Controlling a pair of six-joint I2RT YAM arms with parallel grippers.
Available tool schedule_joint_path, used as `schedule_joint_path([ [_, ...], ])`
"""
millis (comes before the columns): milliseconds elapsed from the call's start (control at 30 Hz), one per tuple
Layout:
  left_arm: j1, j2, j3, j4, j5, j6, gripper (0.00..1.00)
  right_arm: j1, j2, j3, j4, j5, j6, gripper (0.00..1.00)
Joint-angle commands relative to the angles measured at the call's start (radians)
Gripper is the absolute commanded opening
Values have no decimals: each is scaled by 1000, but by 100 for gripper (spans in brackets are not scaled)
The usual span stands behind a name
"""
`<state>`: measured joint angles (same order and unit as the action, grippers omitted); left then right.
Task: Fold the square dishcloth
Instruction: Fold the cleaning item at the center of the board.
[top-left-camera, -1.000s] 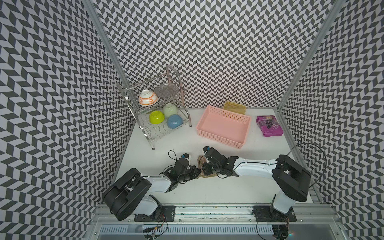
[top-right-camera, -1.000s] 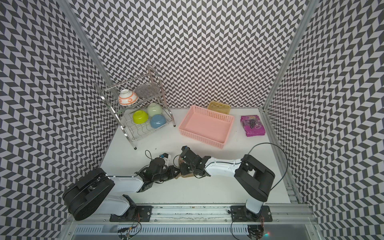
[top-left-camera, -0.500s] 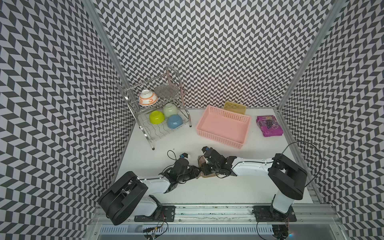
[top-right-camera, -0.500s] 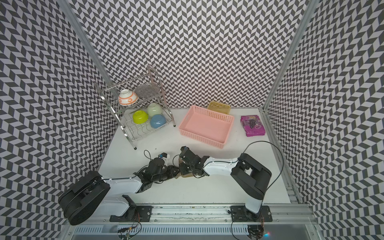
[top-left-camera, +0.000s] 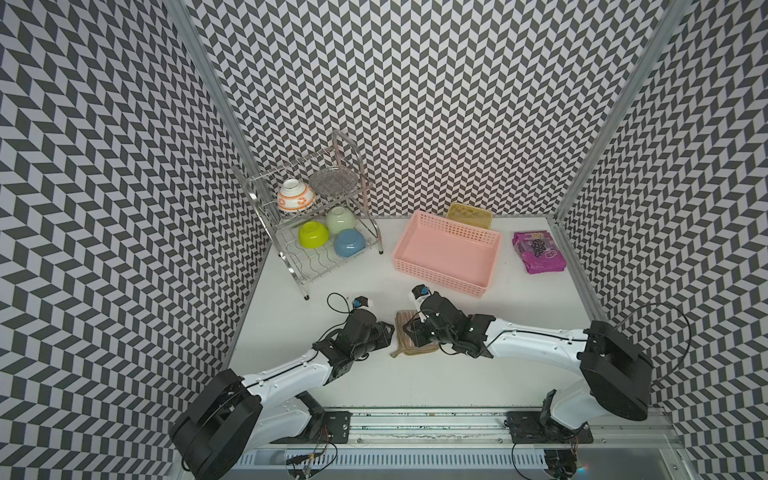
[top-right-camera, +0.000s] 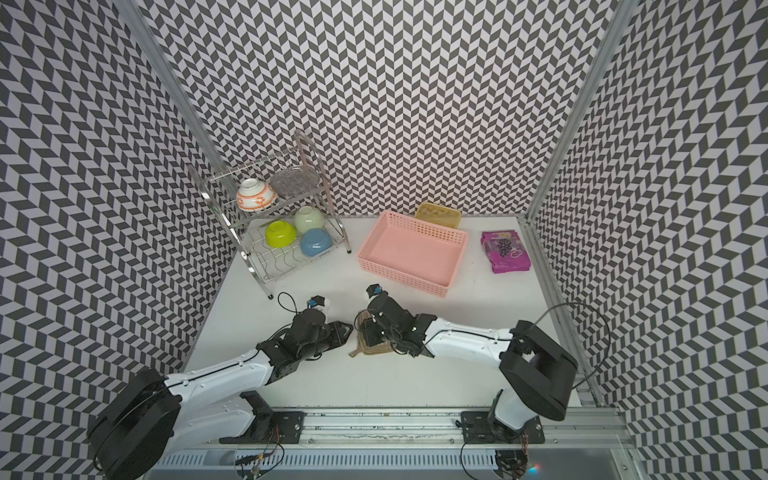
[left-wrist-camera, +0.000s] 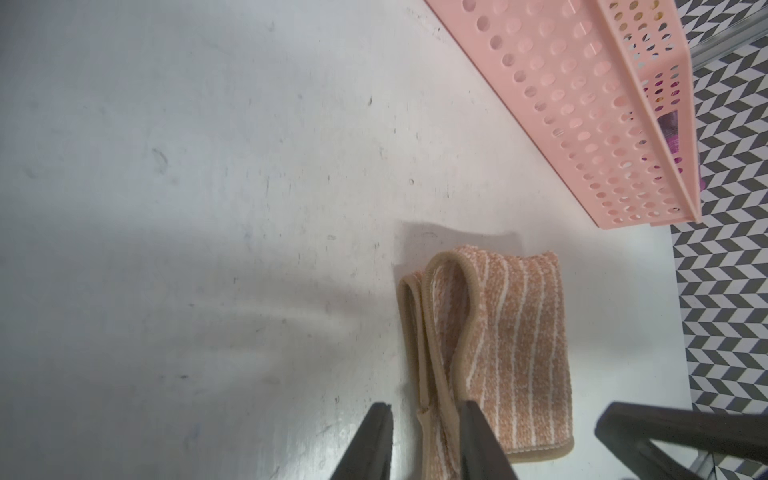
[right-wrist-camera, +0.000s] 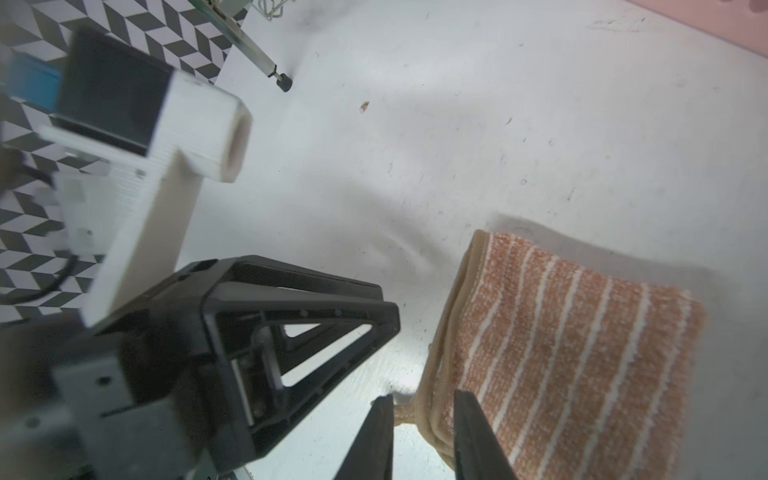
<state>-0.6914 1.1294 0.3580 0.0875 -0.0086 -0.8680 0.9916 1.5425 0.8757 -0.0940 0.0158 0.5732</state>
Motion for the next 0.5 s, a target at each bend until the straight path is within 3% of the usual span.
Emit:
schedule_joint_path([
  [0, -21, -22, 35, 0, -27, 49, 31, -8, -33, -36, -29, 90, 22, 25],
  [333, -81, 96, 143, 100, -9, 142, 32, -24, -73, -118, -33, 105, 60, 22],
  [467, -82, 172, 227, 8, -111, 155, 42, -30, -85, -131, -28, 106, 63, 22],
])
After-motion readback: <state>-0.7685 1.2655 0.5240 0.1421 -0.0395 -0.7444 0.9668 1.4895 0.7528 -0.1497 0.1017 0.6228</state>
